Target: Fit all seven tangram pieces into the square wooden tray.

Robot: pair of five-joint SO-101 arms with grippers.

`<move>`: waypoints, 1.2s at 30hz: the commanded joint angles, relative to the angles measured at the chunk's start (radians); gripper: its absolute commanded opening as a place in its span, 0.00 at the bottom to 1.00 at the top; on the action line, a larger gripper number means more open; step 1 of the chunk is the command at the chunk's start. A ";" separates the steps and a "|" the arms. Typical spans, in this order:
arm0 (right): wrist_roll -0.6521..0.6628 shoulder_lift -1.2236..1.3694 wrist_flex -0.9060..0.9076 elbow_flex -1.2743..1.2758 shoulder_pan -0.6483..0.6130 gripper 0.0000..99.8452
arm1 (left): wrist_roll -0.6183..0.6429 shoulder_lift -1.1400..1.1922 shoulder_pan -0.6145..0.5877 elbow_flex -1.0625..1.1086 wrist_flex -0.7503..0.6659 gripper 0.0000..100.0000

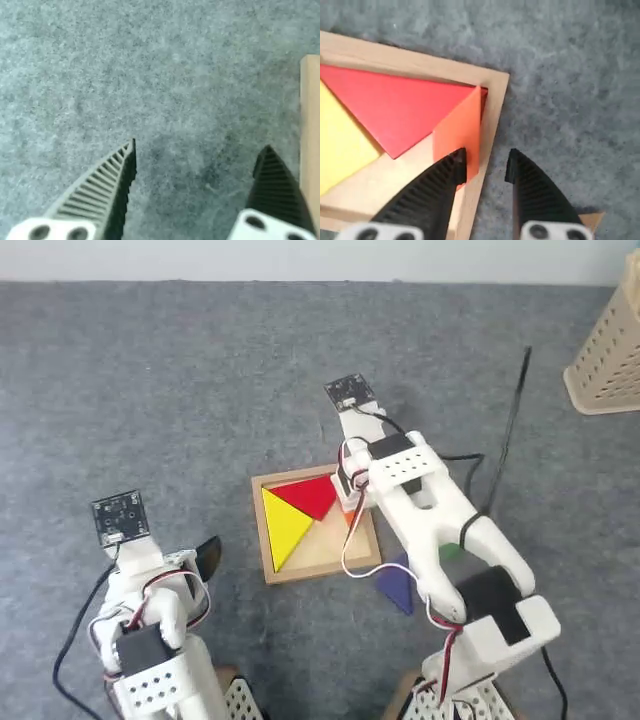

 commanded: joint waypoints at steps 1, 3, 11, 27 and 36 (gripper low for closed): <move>-0.009 -0.002 -0.012 -0.043 0.007 0.12 | -0.002 -0.014 -0.005 -0.013 0.006 0.35; -0.009 -0.004 0.012 -0.049 0.007 0.12 | -0.002 -0.014 -0.005 -0.013 0.006 0.35; -0.011 -0.073 0.028 -0.031 0.004 0.12 | -0.002 -0.014 -0.005 -0.013 0.006 0.35; -0.003 -0.074 -0.013 0.002 -0.030 0.12 | -0.002 -0.014 -0.005 -0.013 0.006 0.35; -0.002 0.022 -0.045 -0.011 -0.033 0.11 | -0.002 -0.014 -0.005 -0.013 0.006 0.35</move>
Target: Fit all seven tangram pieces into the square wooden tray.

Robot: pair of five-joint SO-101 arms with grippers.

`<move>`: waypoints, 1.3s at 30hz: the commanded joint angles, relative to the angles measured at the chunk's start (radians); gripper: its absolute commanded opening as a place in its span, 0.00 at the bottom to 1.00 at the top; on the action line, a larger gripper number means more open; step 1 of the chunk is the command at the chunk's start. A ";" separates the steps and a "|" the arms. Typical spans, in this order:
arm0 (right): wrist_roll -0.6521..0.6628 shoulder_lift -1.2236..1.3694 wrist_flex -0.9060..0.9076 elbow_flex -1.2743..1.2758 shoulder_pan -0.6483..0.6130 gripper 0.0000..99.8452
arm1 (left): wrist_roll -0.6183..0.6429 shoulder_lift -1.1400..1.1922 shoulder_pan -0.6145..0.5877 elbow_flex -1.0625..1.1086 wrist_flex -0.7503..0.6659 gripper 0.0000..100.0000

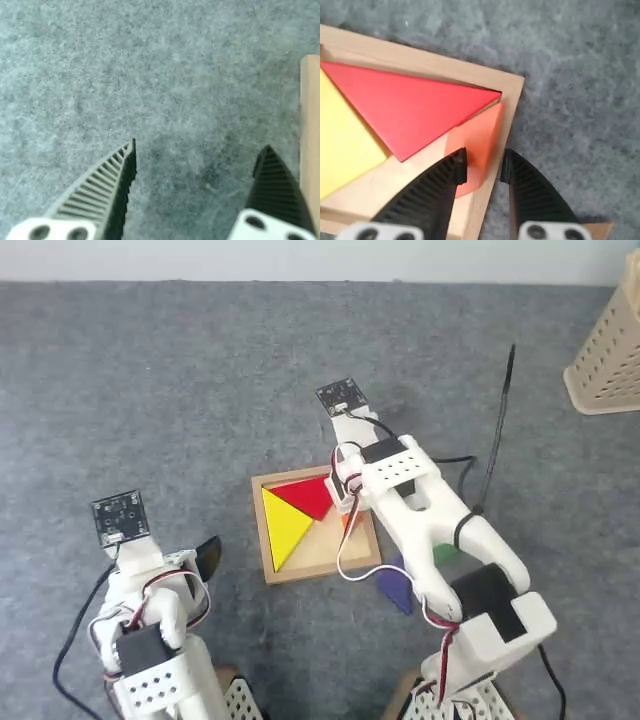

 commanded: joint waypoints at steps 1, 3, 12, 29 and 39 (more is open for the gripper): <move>-0.002 0.004 -0.013 -0.025 -0.007 0.11 | -0.002 -0.014 -0.005 -0.013 0.006 0.35; -0.002 0.005 -0.013 -0.029 -0.007 0.11 | -0.002 -0.014 -0.005 -0.013 0.006 0.35; 0.014 0.053 -0.018 -0.051 -0.058 0.12 | -0.002 -0.014 -0.005 -0.013 0.006 0.35; 0.025 -0.074 -0.008 -0.011 -0.081 0.12 | -0.002 -0.014 -0.005 -0.013 0.006 0.35; 0.025 0.005 -0.021 -0.009 -0.074 0.11 | -0.002 -0.014 -0.005 -0.013 0.006 0.35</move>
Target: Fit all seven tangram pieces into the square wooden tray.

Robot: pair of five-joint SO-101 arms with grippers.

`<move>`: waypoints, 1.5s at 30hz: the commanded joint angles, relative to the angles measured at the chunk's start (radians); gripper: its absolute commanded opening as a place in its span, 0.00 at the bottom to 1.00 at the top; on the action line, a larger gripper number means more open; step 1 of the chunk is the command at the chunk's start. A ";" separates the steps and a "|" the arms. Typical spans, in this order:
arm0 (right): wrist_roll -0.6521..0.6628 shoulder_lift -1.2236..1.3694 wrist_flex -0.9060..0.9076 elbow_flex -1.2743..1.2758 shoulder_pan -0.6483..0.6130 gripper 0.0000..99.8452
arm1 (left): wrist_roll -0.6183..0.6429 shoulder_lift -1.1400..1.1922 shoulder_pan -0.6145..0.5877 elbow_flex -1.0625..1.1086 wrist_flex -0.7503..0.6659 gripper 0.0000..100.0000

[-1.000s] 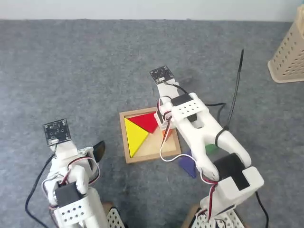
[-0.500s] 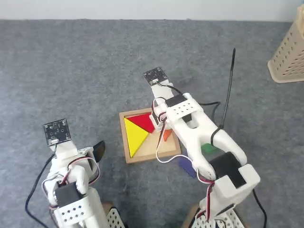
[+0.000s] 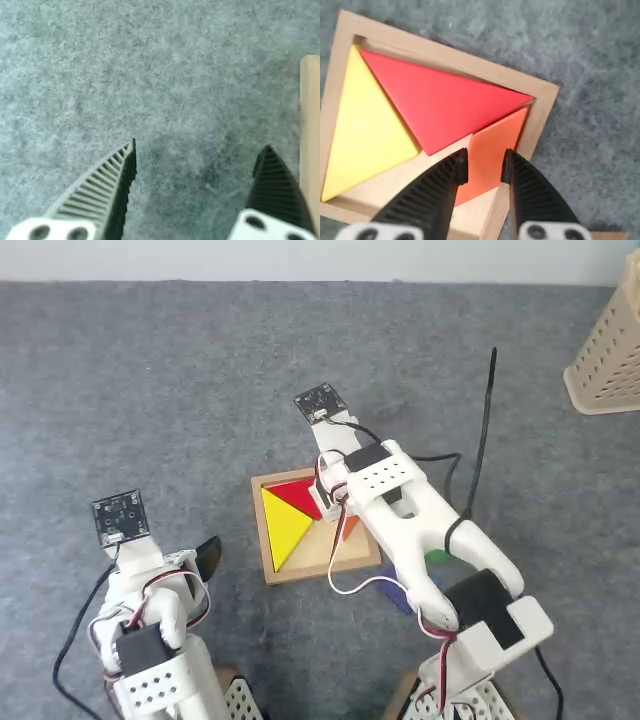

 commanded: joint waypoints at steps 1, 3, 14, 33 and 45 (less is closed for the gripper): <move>0.017 0.036 -0.025 -0.011 0.007 0.11 | -0.002 -0.014 -0.005 -0.013 0.006 0.35; 0.018 0.070 -0.035 -0.028 0.022 0.11 | -0.002 -0.014 -0.005 -0.013 0.006 0.35; 0.017 0.134 -0.033 -0.140 0.073 0.11 | -0.002 -0.014 -0.005 -0.013 0.006 0.35; 0.130 -0.371 0.404 -0.035 0.320 0.12 | -0.002 -0.014 -0.005 -0.013 0.006 0.35; 0.345 -0.371 0.321 0.203 0.326 0.23 | -0.002 -0.014 -0.005 -0.013 0.006 0.35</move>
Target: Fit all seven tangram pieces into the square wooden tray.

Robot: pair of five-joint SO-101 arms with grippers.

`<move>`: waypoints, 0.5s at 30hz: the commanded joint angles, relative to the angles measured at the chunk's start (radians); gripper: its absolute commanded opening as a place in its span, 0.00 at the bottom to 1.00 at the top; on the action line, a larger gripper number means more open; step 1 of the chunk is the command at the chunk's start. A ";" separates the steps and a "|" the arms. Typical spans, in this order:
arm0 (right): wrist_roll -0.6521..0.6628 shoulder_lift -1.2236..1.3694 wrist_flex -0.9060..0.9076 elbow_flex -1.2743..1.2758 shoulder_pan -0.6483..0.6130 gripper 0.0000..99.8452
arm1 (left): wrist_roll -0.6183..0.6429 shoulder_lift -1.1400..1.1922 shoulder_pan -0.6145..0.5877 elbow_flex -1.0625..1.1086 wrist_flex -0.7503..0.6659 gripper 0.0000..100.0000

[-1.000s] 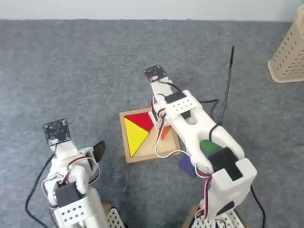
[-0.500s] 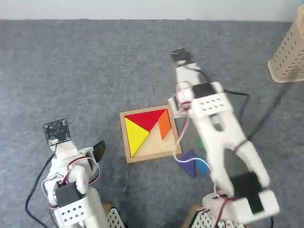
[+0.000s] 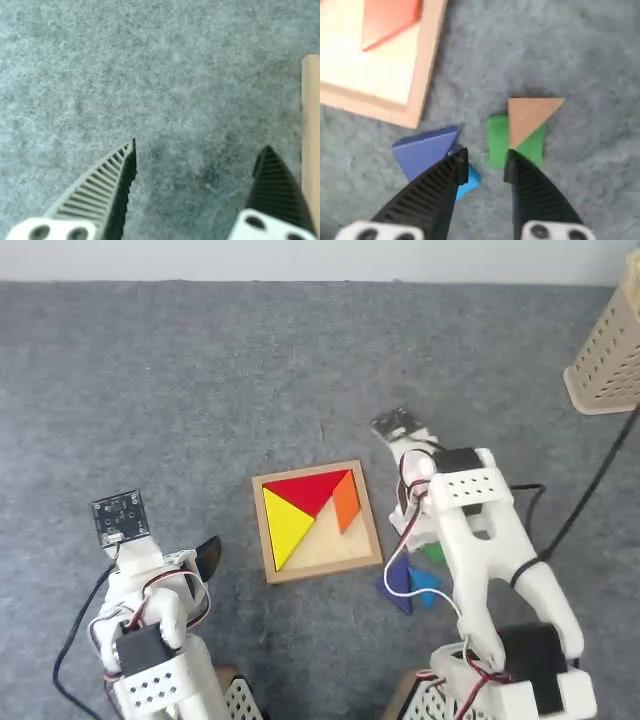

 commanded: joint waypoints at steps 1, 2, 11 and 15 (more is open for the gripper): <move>-0.003 -0.054 -0.024 -0.008 0.013 0.25 | -0.002 -0.014 -0.005 -0.013 0.006 0.35; -0.031 -0.051 -0.021 -0.014 0.013 0.26 | -0.002 -0.014 -0.005 -0.013 0.006 0.35; -0.305 -0.048 -0.024 -0.029 0.012 0.20 | -0.002 -0.014 -0.005 -0.013 0.006 0.35; -0.470 -0.048 -0.033 -0.040 0.010 0.19 | -0.002 -0.014 -0.005 -0.013 0.006 0.35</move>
